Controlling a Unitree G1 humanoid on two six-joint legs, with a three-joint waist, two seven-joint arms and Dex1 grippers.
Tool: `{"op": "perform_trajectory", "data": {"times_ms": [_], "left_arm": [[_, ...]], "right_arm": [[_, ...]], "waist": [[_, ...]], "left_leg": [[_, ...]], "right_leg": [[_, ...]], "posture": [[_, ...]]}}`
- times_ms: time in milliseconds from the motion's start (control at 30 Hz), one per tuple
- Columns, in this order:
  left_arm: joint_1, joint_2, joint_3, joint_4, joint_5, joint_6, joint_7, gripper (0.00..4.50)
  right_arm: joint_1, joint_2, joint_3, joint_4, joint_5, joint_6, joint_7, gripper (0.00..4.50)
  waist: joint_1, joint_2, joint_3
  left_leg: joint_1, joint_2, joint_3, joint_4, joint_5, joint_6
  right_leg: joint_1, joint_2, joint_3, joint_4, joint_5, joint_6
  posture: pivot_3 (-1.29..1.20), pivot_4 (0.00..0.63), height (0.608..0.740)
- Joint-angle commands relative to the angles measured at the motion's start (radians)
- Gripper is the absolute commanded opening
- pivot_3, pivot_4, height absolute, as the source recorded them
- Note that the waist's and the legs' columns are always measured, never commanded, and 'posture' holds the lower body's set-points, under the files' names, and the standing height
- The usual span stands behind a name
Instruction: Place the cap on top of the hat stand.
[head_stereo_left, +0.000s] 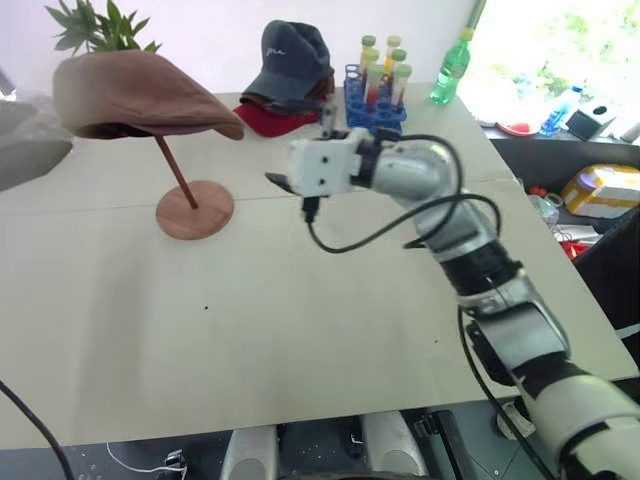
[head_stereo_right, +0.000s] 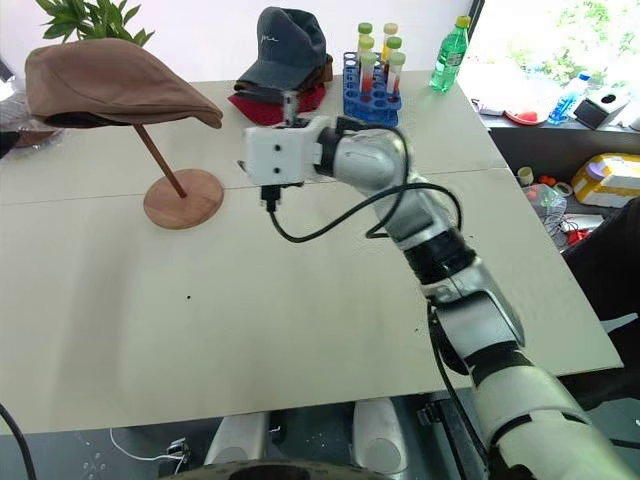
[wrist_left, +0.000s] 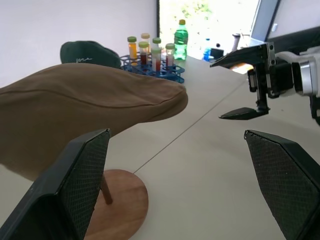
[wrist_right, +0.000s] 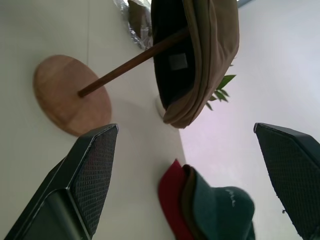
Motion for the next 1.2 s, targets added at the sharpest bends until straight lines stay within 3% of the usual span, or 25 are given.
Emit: {"op": "perform_trajectory", "data": {"times_ms": [33,167,267,367,600,900,1200], "left_arm": [[-0.055,0.052,-0.037,-0.002,0.01,-0.064,-0.031,4.5],[-0.129,0.102,-0.193,0.001,0.103,-0.21,-0.051,4.5],[-0.125,0.129,-0.292,0.0,0.23,-0.373,-0.09,4.5],[-0.163,0.129,-0.388,0.01,0.336,-0.523,-0.095,4.5],[-0.334,0.021,-0.599,0.061,0.588,-0.835,-0.014,4.5],[-0.333,-0.035,-0.633,0.013,0.688,-0.944,-0.006,4.5],[-0.295,-0.139,-0.716,-0.135,0.936,-0.999,0.171,4.5]], "right_arm": [[-0.016,-0.073,-0.117,-0.175,0.284,0.32,0.174,4.46],[-0.162,-0.218,-0.282,-0.159,0.645,0.902,0.299,4.46],[-0.28,-0.273,-0.376,-0.084,0.824,1.181,0.316,4.46],[-0.378,-0.304,-0.42,0.01,0.879,1.342,0.276,4.46],[-0.411,-0.379,-0.372,0.083,0.834,1.33,0.229,4.46],[-0.405,-0.398,-0.338,0.11,0.808,1.293,0.196,4.46],[-0.428,-0.404,-0.328,0.122,0.809,1.297,0.192,4.46]], "waist": [[0.0,0.0,0.0],[0.008,0.001,0.001],[0.01,0.001,0.001],[0.006,0.001,0.001],[0.02,0.001,0.001],[0.028,0.001,0.001],[0.03,0.001,0.001]], "left_leg": [[0.0,0.0,0.0,0.0,0.0,0.0],[0.0,0.001,0.0,0.001,0.0,0.0],[0.001,0.001,0.002,0.001,0.0,0.0],[0.0,0.003,0.003,-0.001,0.0,0.0],[-0.003,0.004,0.007,-0.001,0.0,0.0],[-0.004,0.005,0.009,-0.001,0.0,0.0],[-0.004,0.005,0.009,0.001,0.0,0.0]], "right_leg": [[0.0,0.0,0.0,0.0,0.0,0.0],[0.001,0.0,0.0,0.0,0.0,-0.001],[0.0,-0.001,0.0,-0.001,-0.001,-0.004],[-0.002,0.0,0.0,-0.002,-0.001,-0.005],[-0.006,0.001,0.002,-0.003,0.0,-0.006],[-0.008,0.003,0.004,-0.002,0.002,-0.003],[-0.007,0.004,0.006,-0.001,0.002,-0.003]], "posture": [[0.0,0.15,0.728],[0.0,0.15,0.728],[0.0,0.15,0.728],[0.0,0.15,0.728],[0.0,0.15,0.728],[0.0,0.15,0.728],[0.0,0.15,0.728]]}}
